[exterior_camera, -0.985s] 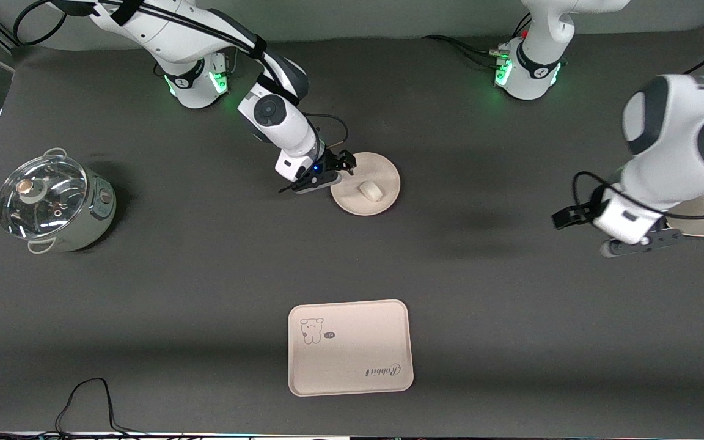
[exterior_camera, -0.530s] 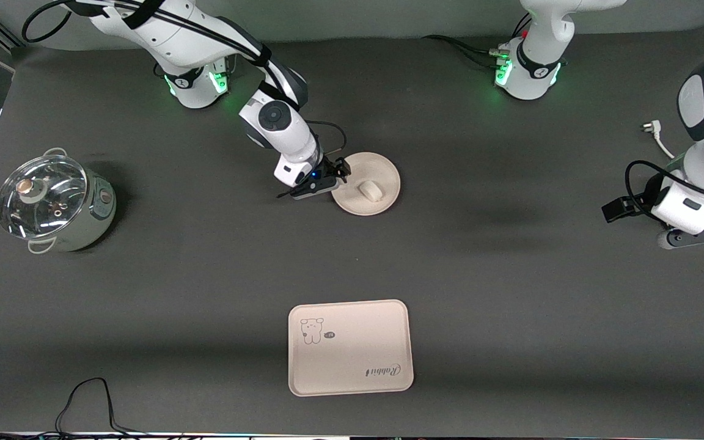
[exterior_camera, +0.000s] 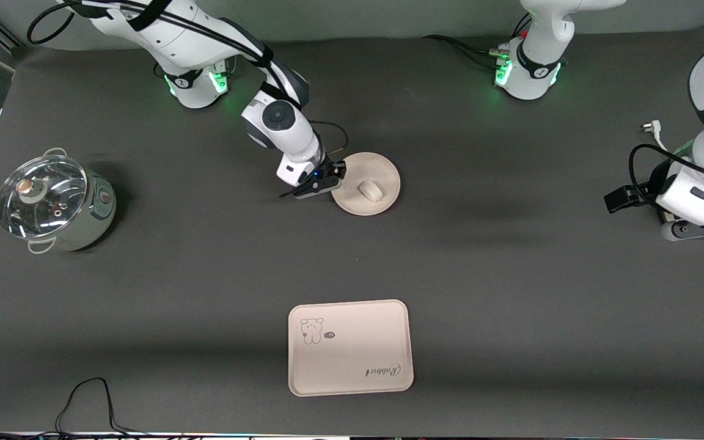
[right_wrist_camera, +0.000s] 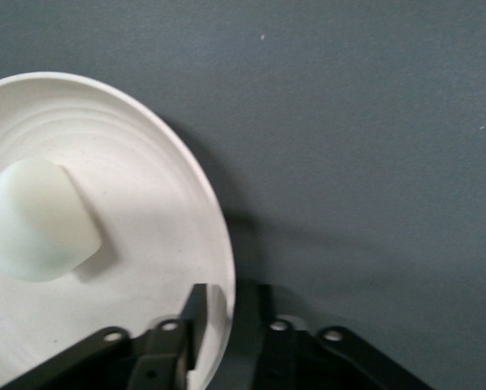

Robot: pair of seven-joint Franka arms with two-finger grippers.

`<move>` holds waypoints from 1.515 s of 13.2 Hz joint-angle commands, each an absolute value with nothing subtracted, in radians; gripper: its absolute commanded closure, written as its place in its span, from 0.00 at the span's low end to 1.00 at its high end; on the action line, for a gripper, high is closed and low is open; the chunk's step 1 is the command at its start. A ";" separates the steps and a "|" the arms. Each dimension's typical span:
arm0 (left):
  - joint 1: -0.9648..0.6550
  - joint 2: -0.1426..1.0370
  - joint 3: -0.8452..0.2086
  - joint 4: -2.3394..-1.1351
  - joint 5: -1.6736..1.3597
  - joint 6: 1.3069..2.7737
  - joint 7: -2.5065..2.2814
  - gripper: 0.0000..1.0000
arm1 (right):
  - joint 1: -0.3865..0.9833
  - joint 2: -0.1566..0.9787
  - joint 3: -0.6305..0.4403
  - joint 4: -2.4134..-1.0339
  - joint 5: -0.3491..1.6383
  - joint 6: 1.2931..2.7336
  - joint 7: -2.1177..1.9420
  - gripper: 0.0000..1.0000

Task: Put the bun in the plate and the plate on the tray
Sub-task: 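Grasp the plate rim with the right gripper while the left gripper withdraws, then carry the plate with the right gripper over the rabbit tray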

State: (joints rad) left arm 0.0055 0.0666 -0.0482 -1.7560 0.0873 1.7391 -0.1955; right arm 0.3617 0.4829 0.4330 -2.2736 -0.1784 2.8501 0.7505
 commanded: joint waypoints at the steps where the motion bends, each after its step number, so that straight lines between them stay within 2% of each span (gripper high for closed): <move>1: -0.008 0.067 -0.046 -1.735 0.103 1.713 -0.196 0.00 | 0.377 0.497 0.420 -2.255 -0.207 2.862 0.793 1.00; 5: -0.003 0.051 -0.051 -1.720 0.094 1.677 -0.183 0.00 | 0.364 0.503 0.419 -2.203 -0.206 2.829 0.845 1.00; 7: -0.005 0.003 -0.051 -1.717 0.077 1.632 -0.183 0.00 | 0.348 0.493 0.420 -2.149 -0.201 2.757 0.844 1.00; 10: -0.008 -0.008 -0.045 -1.704 0.071 1.628 -0.183 0.00 | 0.307 0.492 0.428 -2.016 -0.198 2.599 0.836 1.00; 14: -0.051 -0.005 -0.009 -1.663 0.069 1.597 -0.173 0.00 | 0.192 0.581 0.497 -1.760 -0.166 2.467 0.793 1.00; 18: -0.040 0.011 -0.009 -1.671 0.057 1.592 -0.103 0.00 | 0.189 0.751 0.494 -1.339 -0.153 2.288 0.744 1.00; 20: -0.032 0.011 -0.008 -1.677 0.045 1.592 -0.098 0.00 | 0.187 0.820 0.494 -1.177 -0.155 2.234 0.689 1.00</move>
State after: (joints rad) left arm -0.0289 0.0130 -0.0194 -1.6812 0.0625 1.6103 -0.1283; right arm 0.1851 0.7003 0.4766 -1.3920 -0.1691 2.3043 0.7575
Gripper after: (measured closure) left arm 0.000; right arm 0.956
